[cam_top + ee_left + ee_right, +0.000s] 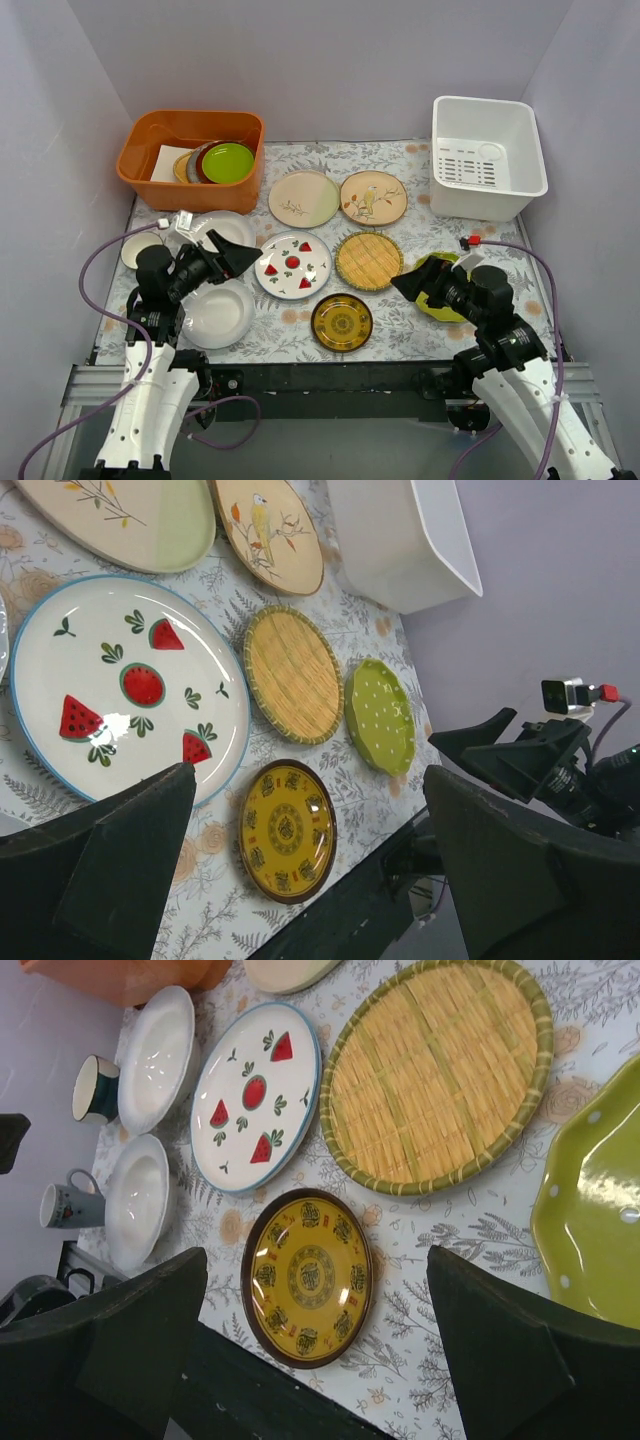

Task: Place the plates into the plastic bin on the countertop
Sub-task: Pick up the plate at the center of the board.

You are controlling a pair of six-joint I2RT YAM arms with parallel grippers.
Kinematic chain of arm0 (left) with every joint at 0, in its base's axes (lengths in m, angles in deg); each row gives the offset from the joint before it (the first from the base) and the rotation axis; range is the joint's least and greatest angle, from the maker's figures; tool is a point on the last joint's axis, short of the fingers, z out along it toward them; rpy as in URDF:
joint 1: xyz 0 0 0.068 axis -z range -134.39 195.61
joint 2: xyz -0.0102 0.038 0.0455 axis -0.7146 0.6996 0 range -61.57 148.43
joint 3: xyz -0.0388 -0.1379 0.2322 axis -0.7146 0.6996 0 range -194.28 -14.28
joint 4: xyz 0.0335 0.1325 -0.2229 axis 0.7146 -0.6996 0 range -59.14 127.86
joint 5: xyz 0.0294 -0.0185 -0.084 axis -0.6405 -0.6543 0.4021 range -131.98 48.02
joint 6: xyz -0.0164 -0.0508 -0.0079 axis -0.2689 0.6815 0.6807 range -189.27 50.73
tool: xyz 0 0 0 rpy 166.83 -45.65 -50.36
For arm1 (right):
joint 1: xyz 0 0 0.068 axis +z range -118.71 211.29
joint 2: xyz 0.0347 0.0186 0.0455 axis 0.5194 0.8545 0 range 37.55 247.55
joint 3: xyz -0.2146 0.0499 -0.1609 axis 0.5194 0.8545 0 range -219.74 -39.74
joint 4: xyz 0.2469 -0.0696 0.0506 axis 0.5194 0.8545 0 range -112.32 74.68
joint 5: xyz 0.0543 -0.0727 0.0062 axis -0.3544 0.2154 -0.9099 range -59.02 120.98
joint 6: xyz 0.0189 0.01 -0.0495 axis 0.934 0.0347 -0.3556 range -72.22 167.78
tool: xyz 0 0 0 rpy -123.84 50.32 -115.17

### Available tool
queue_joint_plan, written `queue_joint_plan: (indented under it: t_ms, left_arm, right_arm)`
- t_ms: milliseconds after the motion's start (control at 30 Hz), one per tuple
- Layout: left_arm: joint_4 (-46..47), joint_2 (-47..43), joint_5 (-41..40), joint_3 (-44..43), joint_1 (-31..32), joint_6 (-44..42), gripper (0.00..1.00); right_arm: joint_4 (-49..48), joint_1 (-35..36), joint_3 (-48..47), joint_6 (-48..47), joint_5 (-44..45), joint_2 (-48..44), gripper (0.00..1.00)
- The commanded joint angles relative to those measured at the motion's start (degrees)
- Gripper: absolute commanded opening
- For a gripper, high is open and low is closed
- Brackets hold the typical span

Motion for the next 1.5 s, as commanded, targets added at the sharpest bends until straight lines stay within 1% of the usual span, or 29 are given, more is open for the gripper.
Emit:
queue_joint_plan:
  t_ms: [0,67,100,167,200,267,333,367,400,433,600,733,833,867,933,1200,1333,1467]
  left_arm:
    - [-0.49,3.25,4.72,-2.71,0.13,-0.73,0.98]
    - [0.64,4.67,6.22,-3.60,0.13,-0.13,0.98]
    - [1.43,5.03,6.05,-4.04,0.13,3.01,0.98]
    - [2.57,6.35,6.65,-4.92,0.57,4.45,0.98]
    - [3.02,6.61,6.75,-4.84,0.57,6.89,0.98]
    - [2.41,7.67,6.66,-5.28,0.57,7.70,0.98]
    - [1.27,8.54,6.49,-5.89,0.57,8.06,0.98]
    - [0.57,9.42,7.36,-6.07,0.57,7.53,0.98]
    - [0.91,9.95,8.67,-6.33,0.57,6.74,0.98]
    - [1.43,10.39,9.55,-6.33,0.57,5.34,0.98]
    - [7.76,13.38,15.43,-3.87,0.48,7.61,0.98]
    - [8.30,14.35,17.47,-2.82,0.48,7.53,0.98]
    - [4.53,14.09,16.25,-4.04,0.39,5.95,0.98]
    - [1.99,14.00,16.16,-4.65,0.57,5.34,0.98]
    - [0.30,13.04,15.63,-5.62,0.48,4.37,0.98]
    - [-9.19,13.20,11.85,-9.75,1.53,0.24,0.98]
    - [-15.15,15.31,8.26,-13.27,3.81,-2.66,0.98]
    - [-18.86,17.25,4.21,-15.99,6.37,-3.02,0.98]
  right_arm:
    - [-1.60,0.24,3.56,3.47,-3.72,-2.07,0.98]
    - [-0.82,0.33,2.51,2.24,-5.31,1.34,0.98]
    - [-0.64,0.33,1.55,1.72,-5.75,2.75,0.98]
    - [-0.55,0.51,-0.74,1.01,-6.72,6.78,0.98]
    - [-0.81,0.68,-1.35,0.92,-6.63,7.77,0.98]
    - [-1.69,1.38,-2.41,1.27,-6.37,9.26,0.98]
    - [-3.18,1.82,-2.15,1.71,-6.54,9.36,0.97]
    - [-3.62,1.82,-1.72,1.97,-6.89,9.27,0.91]
    - [-4.06,1.91,-1.36,1.97,-7.50,9.18,0.91]
    - [-3.80,1.91,-1.19,1.97,-8.55,9.18,0.91]
    - [1.29,1.91,-2.15,0.22,-7.25,8.83,0.92]
    - [1.83,1.91,-1.89,0.57,-7.85,7.43,0.92]
    - [1.39,1.91,-1.01,0.66,-9.69,7.86,0.92]
    - [1.39,1.91,-0.84,0.48,-10.14,8.21,0.92]
    - [1.91,1.91,-0.40,0.30,-10.93,8.48,0.92]
    - [2.70,1.91,0.92,0.83,-10.06,6.72,0.92]
    - [2.27,1.91,1.54,1.27,-10.23,6.64,0.92]
    - [1.21,1.91,1.98,2.24,-10.76,6.72,0.91]
